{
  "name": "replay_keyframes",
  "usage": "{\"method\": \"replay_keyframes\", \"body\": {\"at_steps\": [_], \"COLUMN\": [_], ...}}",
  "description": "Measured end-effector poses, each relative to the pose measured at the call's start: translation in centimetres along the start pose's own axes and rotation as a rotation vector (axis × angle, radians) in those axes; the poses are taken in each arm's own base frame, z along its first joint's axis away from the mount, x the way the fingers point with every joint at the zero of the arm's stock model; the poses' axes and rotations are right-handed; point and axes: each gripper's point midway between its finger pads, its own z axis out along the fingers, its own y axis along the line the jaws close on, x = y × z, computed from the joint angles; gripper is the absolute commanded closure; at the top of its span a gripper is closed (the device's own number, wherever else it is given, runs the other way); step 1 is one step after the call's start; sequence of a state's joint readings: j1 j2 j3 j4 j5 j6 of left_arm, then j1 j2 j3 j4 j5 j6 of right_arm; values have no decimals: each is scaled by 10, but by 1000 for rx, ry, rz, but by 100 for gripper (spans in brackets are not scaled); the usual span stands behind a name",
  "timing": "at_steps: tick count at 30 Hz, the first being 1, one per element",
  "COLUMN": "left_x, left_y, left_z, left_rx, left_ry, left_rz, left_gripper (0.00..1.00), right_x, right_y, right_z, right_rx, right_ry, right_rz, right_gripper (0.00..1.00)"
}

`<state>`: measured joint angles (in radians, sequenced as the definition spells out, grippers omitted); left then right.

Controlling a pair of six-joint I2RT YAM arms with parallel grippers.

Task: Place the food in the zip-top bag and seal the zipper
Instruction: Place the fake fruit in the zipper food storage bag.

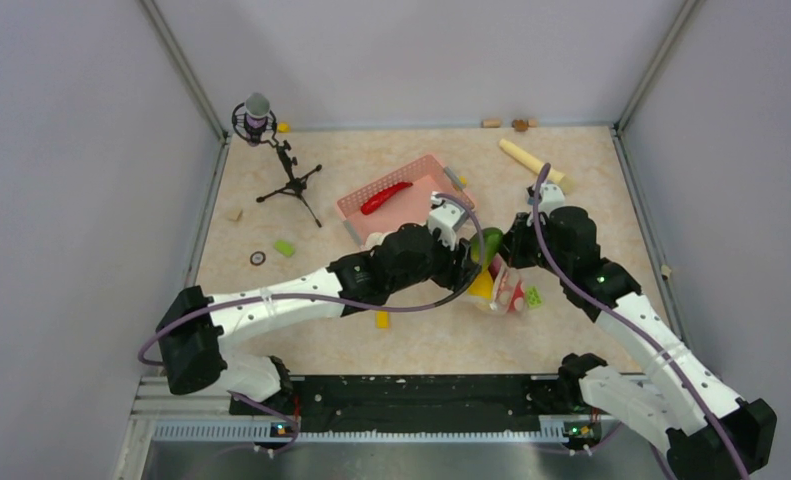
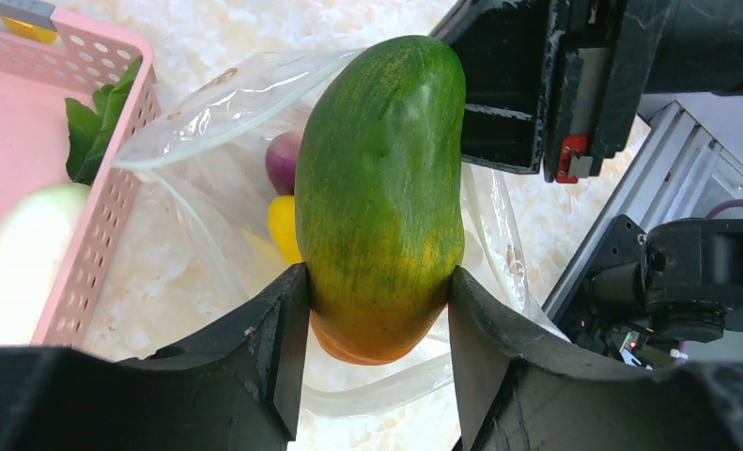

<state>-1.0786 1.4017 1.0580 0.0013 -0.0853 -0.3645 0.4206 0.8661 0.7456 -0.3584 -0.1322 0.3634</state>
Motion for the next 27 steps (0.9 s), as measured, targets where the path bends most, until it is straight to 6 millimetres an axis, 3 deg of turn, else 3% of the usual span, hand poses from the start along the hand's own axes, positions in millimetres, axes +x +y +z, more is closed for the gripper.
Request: {"method": "replay_keyframes", "body": {"at_steps": [7,13,18,27], "left_x": [4,9,10,10], "left_y": [2,12,13,11], "left_z": [2,8,8,8], "left_rx": [-40,-91,-99,-102], "left_ry": [-14,-11,-11,-12], "left_rz": [12,15,17,26], "left_gripper": [99,62,39,16], "right_x": [-1,-4,-5,-5], "right_y": [1,2,2,2], "right_z": [-1,0,-2,-2], "right_rx": [-3,-6,-9,-9], "right_ry": [-6,-15,-23,-22], "right_rz": [0,-2,-3,-3], "right_gripper": [97,96,96,96]}}
